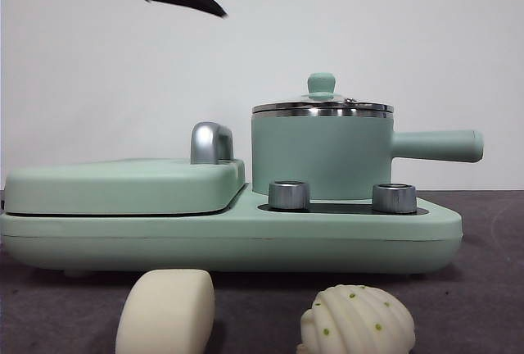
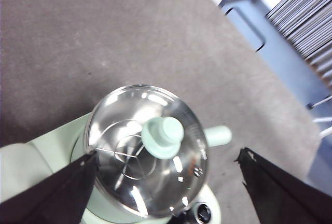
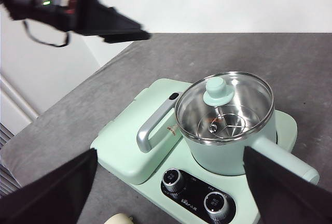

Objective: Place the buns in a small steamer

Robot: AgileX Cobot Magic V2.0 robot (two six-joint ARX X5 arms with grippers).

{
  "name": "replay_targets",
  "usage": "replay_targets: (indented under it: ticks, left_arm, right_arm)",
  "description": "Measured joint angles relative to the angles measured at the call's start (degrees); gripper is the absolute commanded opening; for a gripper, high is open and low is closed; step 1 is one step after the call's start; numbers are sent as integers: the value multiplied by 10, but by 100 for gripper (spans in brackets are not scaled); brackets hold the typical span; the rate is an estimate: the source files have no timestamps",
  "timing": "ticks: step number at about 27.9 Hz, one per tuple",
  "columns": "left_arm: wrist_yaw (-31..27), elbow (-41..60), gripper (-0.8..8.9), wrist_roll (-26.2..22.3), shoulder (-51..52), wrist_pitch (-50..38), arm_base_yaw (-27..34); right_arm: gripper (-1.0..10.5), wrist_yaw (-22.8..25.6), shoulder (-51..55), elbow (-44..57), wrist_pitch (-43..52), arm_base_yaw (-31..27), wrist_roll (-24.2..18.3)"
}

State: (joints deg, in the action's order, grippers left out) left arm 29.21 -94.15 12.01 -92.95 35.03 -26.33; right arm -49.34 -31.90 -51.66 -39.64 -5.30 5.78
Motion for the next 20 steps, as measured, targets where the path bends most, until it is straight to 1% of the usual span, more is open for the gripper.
replay_targets:
  ticks: [5, 10, 14, 16, 20]
  left_arm:
    - [-67, -100, 442, -35, -90, 54, -42]
    - [-133, -179, 437, -83, -154, 89, -88]
    - [-198, -195, 436, -125, -172, 90, -135]
    - [-234, -196, 436, -134, -183, 90, -152]
    - [-240, -196, 434, -135, -207, 95, -154]
  right_arm:
    - [448, 0, 0, 0, 0, 0, 0]
    - [448, 0, 0, 0, 0, 0, 0]
    - [448, 0, 0, 0, 0, 0, 0]
    - [448, 0, 0, 0, 0, 0, 0]
    - [447, 0, 0, 0, 0, 0, 0]
